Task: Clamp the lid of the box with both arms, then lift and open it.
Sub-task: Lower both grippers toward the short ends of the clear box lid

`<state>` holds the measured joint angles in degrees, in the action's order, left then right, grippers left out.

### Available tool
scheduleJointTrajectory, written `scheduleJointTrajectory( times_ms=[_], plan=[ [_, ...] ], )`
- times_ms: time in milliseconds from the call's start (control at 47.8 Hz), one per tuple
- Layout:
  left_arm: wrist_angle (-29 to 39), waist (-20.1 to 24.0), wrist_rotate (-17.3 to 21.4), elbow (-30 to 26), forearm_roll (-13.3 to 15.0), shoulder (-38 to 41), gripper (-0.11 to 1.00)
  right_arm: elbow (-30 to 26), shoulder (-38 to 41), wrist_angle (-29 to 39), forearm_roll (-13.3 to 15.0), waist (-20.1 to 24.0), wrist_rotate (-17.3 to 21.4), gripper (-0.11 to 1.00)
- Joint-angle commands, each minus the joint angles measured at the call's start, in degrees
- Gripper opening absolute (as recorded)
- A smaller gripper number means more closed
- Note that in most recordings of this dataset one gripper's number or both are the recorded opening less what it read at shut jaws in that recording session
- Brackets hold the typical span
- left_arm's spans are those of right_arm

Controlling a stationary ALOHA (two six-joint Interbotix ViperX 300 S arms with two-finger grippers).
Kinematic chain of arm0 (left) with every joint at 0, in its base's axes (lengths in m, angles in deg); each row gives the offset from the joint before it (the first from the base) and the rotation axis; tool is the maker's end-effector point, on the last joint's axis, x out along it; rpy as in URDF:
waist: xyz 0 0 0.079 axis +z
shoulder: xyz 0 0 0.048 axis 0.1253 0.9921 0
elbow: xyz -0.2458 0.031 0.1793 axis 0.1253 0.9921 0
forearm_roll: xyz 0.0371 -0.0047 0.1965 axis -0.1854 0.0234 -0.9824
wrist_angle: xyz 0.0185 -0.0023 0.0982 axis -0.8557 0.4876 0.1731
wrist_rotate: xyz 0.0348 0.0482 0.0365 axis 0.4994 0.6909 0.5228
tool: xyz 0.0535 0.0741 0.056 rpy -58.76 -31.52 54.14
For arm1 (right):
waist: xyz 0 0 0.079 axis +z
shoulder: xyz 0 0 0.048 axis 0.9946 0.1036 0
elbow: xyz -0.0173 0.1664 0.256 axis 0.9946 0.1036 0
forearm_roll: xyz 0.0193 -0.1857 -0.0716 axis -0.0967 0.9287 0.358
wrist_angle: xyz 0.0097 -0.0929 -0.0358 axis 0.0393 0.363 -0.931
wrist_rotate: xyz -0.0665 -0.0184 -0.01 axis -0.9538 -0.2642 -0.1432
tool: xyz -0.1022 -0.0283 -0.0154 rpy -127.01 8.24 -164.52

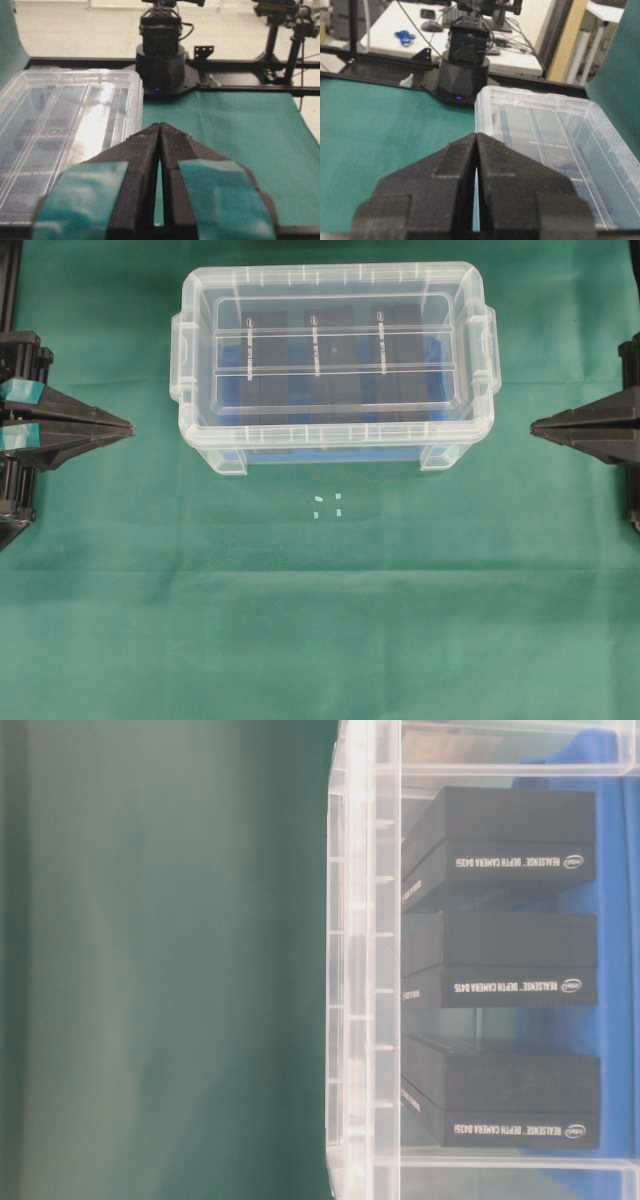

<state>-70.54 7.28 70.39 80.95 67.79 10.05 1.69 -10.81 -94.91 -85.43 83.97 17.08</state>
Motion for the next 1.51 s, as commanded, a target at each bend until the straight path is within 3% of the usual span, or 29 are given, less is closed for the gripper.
scheduleJointTrajectory(
  times_ms=[0, 167, 439, 1025, 1297, 1485],
  plan=[
    [3.08, 0.09, 0.97, -1.23, -0.44, 1.14, 0.01, -0.97, 0.44, 0.26, -0.35, -0.26, 0.26, 0.00],
    [4.31, 0.00, 0.70, -1.58, -0.35, 1.49, 0.01, -2.90, 1.49, 5.71, -0.26, -0.53, 1.41, 0.00],
    [4.48, 0.62, 0.70, -1.76, -0.44, 1.49, 0.01, -3.69, 2.29, 5.98, -0.35, -3.60, 1.58, 0.00],
    [10.46, 17.84, 0.70, -4.39, -0.35, 1.93, 0.01, -5.80, 3.60, 9.67, 0.26, -20.39, 1.23, 0.00],
    [12.30, 19.07, 0.70, -5.10, -0.35, 2.99, 0.01, -6.50, 4.83, 12.30, 0.26, -23.55, 1.32, 0.00],
    [20.74, 19.07, 0.35, -7.12, -0.35, 3.69, 0.01, -8.61, 5.71, 21.88, 0.18, -23.55, 1.76, 0.00]
  ],
)
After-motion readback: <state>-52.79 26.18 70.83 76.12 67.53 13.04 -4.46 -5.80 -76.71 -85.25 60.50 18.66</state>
